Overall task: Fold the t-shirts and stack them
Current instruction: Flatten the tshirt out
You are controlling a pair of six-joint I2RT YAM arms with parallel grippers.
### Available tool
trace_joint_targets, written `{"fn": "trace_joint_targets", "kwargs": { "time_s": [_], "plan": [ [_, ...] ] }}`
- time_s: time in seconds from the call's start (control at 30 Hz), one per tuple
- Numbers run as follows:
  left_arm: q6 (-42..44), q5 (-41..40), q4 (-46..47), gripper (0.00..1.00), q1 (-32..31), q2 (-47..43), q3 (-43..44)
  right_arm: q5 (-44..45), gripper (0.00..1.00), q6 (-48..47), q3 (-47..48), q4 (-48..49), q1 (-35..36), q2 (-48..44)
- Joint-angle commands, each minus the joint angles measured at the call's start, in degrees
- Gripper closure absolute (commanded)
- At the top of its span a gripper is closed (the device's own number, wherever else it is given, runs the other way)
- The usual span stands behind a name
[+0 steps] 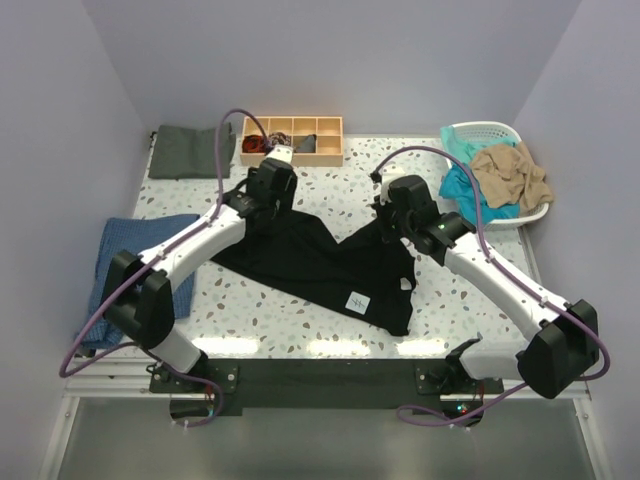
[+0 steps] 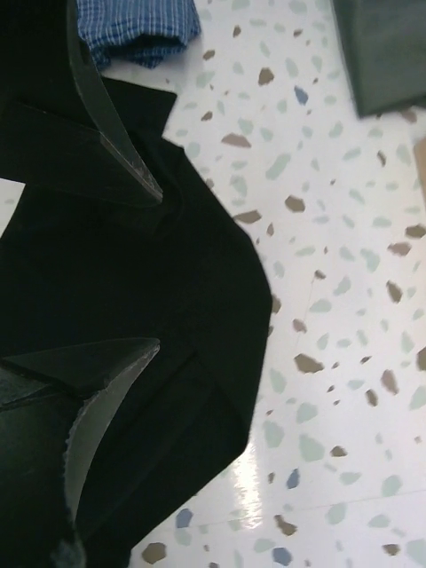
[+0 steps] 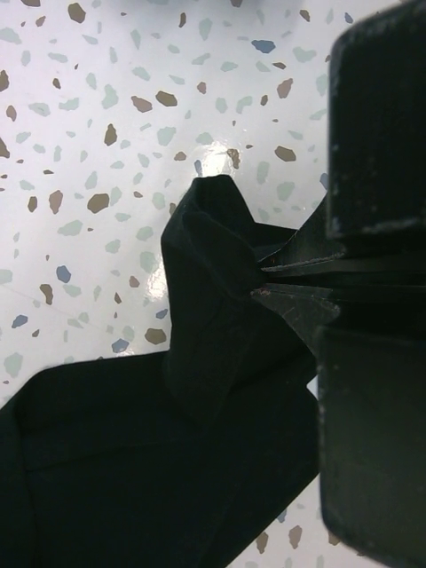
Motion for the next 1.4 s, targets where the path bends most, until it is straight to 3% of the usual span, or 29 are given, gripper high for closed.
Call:
{"fn": "trace_joint_targets", "kwargs": {
  "time_s": [0.0, 0.37, 0.9, 1.2, 1.37],
  "plan": [
    [1.49, 1.72, -1.01, 0.34, -1.01, 3.79, -0.86, -0.39, 1.0, 0.96, 0.41, 2.35, -0.19, -0.32],
    [1.59, -6.54, -3.56, 0.34, -1.01, 7.76, 0.28, 0.14, 1.0, 0.61, -0.3, 2.26, -0.19, -0.59],
    [-4.56, -11.11, -5.59, 0.38, -1.01, 10.05, -2.44, 1.02, 1.0, 0.52, -0.74, 2.08, -0.19, -0.68],
    [-5.97, -12.35, -4.62, 0.61, -0.92, 10.57, -2.97, 1.46, 1.0, 0.61, -1.09, 1.82, -0.19, -1.11],
    [-5.36, -12.88, -4.27, 0.87, -0.66, 10.22, -1.48, 2.25, 1.0, 0.43, -1.0, 1.38, -0.28, -1.46]
  ]
}}
